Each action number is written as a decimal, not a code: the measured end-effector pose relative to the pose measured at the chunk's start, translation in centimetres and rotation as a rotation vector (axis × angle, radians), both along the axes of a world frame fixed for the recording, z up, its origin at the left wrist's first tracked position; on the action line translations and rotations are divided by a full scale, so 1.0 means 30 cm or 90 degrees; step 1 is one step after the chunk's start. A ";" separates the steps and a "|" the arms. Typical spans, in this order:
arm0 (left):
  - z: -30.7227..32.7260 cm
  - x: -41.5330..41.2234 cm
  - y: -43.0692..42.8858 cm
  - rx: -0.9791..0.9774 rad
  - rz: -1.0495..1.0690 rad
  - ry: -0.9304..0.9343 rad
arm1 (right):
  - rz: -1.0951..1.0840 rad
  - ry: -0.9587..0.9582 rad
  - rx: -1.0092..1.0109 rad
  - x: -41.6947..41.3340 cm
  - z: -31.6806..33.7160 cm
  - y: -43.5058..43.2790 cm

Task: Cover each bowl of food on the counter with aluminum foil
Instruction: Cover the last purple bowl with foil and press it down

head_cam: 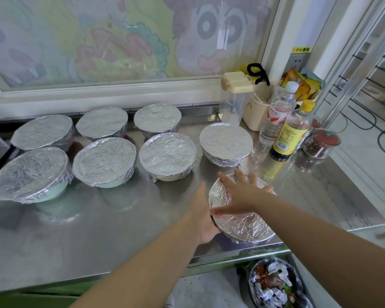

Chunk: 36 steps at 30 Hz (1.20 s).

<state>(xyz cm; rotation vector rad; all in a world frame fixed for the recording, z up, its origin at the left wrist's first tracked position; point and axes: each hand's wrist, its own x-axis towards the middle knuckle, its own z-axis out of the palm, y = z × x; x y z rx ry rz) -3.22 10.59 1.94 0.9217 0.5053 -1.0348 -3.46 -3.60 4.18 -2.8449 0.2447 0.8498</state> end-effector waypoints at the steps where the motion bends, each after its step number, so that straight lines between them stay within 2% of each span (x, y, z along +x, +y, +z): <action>1: -0.018 0.024 0.002 0.009 -0.041 -0.010 | 0.000 -0.002 0.000 0.000 -0.002 0.000; 4: -0.090 0.094 0.012 0.003 -0.157 -0.031 | -0.001 -0.008 0.001 0.000 -0.013 -0.001; 7: -0.081 0.124 0.021 -0.015 -0.216 -0.039 | -0.002 -0.008 -0.002 -0.003 -0.017 -0.001; 10: -0.193 0.182 0.001 0.038 -0.258 -0.026 | -0.004 -0.009 -0.006 -0.003 -0.016 0.003; 13: -0.308 0.248 -0.018 0.026 -0.231 0.003 | -0.012 -0.012 -0.012 -0.003 -0.018 0.007; 18: -0.011 0.164 0.023 0.097 -0.172 -0.027 | -0.069 -0.013 -0.040 -0.002 -0.007 0.028; 21: -0.026 0.178 0.028 0.150 -0.097 -0.101 | -0.078 -0.011 -0.117 0.003 0.012 0.025; 24: -0.039 0.190 0.031 0.096 0.006 -0.114 | -0.047 0.000 -0.172 0.010 0.042 -0.012; 26: -0.041 0.192 0.021 0.088 0.045 -0.148 | -0.035 0.017 -0.154 0.016 0.054 -0.033; 31: -0.054 0.161 -0.034 0.080 -0.002 -0.211 | -0.014 0.032 -0.015 -0.003 0.015 -0.026; 36: -0.084 0.167 -0.042 0.036 -0.051 -0.212 | -0.018 0.002 -0.029 -0.016 0.002 -0.017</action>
